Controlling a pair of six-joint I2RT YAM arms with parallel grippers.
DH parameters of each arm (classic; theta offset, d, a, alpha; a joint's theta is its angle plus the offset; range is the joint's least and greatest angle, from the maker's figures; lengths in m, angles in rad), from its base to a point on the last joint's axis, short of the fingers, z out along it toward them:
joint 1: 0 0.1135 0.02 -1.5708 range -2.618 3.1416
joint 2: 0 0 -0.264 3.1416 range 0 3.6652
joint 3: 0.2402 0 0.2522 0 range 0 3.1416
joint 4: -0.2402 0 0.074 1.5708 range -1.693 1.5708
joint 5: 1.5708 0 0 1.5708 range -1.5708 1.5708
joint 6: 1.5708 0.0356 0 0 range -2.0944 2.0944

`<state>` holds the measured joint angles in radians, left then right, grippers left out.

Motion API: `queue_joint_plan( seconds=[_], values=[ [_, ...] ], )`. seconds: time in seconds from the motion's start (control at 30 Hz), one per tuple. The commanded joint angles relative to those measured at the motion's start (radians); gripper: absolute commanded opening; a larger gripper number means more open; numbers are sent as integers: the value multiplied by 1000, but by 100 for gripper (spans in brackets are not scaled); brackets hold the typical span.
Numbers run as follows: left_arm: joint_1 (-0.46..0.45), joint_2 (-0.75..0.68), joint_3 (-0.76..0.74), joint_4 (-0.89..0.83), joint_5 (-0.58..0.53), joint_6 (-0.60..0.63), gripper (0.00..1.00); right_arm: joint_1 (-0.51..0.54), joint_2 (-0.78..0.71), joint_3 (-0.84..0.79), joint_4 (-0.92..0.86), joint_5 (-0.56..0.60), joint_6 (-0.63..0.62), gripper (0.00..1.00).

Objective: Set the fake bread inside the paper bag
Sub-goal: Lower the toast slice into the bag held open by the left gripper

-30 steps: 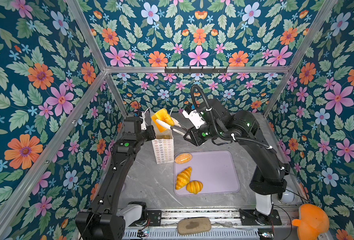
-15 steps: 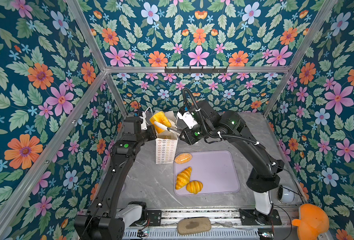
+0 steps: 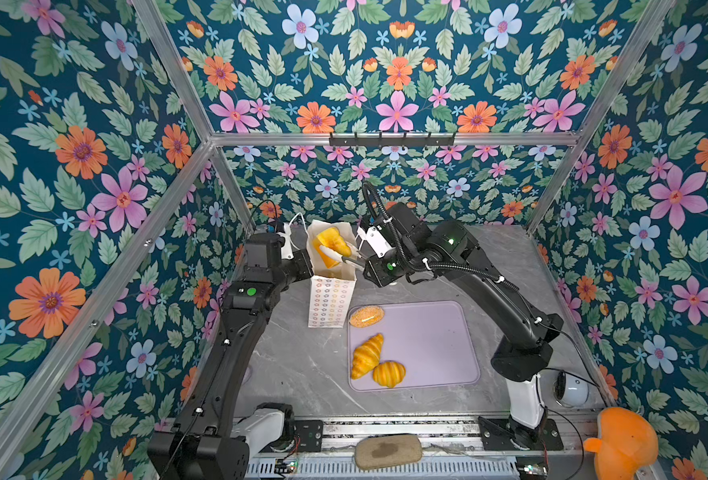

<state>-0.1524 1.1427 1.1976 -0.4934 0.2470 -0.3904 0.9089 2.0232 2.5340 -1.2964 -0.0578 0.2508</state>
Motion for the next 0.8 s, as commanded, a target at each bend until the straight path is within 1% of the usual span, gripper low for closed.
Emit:
queue_joint_plan(
  seconds=[0.0,0.23,0.77],
  values=[
    [-2,4,5,22,17,-5,0,0,16,12,15,-34,-5,32],
    [-3,10,0,24,24,-4,0,-1,38,12,-12,-14,9,32],
    [-3,11,-3,35,39,-5,0,1,52,5,-20,-36,22,33]
  ],
)
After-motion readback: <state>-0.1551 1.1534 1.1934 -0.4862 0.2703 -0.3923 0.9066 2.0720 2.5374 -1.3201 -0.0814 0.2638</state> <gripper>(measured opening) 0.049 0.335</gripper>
